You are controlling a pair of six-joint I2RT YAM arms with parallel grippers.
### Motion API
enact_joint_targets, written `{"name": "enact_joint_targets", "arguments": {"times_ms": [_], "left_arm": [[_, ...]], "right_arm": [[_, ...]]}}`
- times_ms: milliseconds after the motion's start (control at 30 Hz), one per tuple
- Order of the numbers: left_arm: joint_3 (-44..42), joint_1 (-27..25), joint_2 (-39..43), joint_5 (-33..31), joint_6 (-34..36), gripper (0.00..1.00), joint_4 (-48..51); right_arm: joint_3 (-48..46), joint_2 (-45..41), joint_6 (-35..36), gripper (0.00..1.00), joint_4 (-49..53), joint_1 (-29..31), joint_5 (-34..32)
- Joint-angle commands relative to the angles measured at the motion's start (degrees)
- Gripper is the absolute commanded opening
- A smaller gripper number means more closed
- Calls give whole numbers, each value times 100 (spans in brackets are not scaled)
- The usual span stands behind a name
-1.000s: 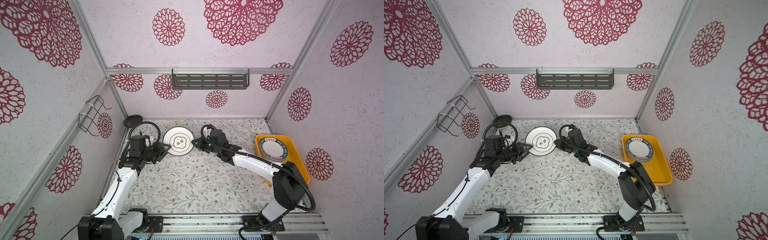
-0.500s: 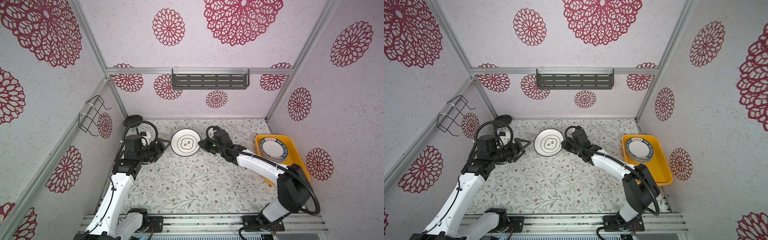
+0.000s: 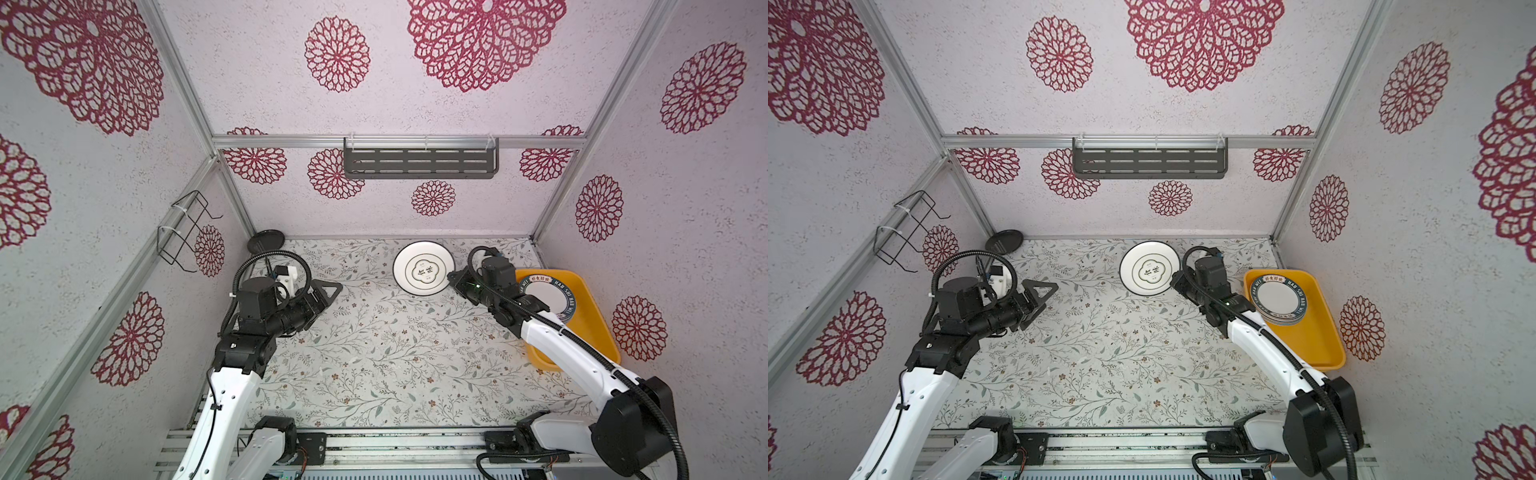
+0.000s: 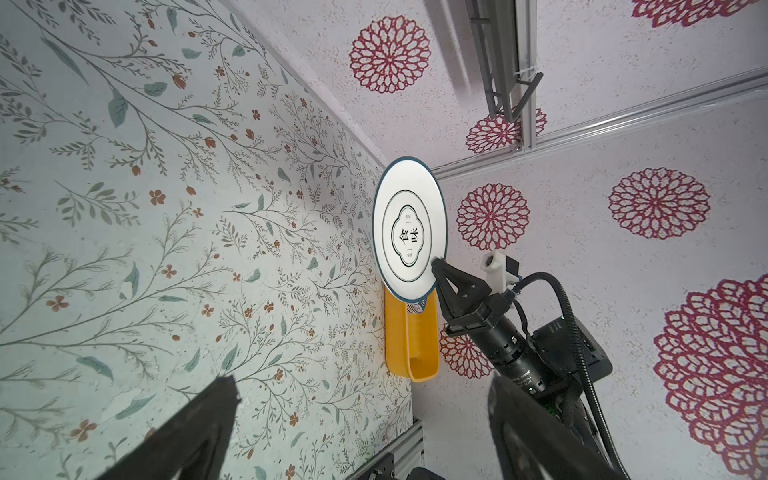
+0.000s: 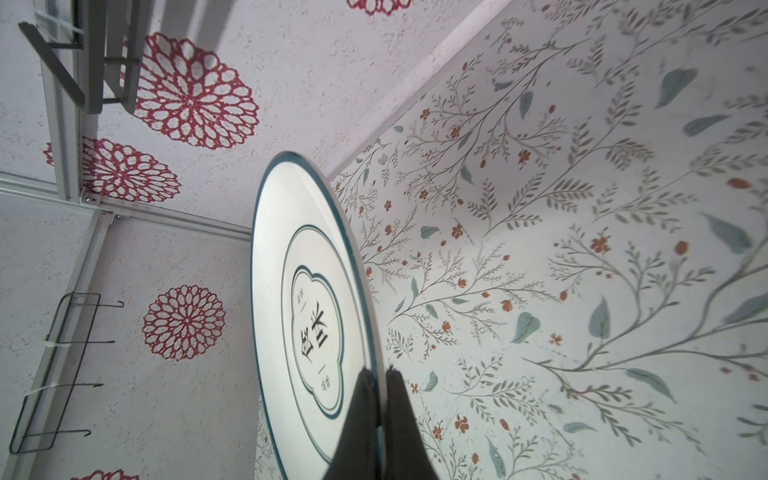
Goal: Place the plates into the plastic bin on the countertop
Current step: 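Open the left gripper while the right carries the plate toward the yellow bin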
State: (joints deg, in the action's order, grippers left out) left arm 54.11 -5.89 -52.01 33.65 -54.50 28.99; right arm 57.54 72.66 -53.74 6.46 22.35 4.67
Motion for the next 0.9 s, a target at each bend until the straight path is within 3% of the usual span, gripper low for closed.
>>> {"name": "enact_joint_targets", "arguments": {"times_ms": [0,167,433,867], "left_arm": [[245,-188,-310,-198,-99,97,-506],[487,-456,-1004,-499,-324,97,-1362],[1382,-1129,-2248,-758,137,97,-1807],[2041,-2069,-3485,-1013,701,97,-2576]], "right_arm": [[119,-344,293,0,206,-564,-20],[148,-484,526,0,334,-1501,446],[-57,-520,628,0,477,-2756,943],[-633,-518,698,0,169,-4119,1477]]}}
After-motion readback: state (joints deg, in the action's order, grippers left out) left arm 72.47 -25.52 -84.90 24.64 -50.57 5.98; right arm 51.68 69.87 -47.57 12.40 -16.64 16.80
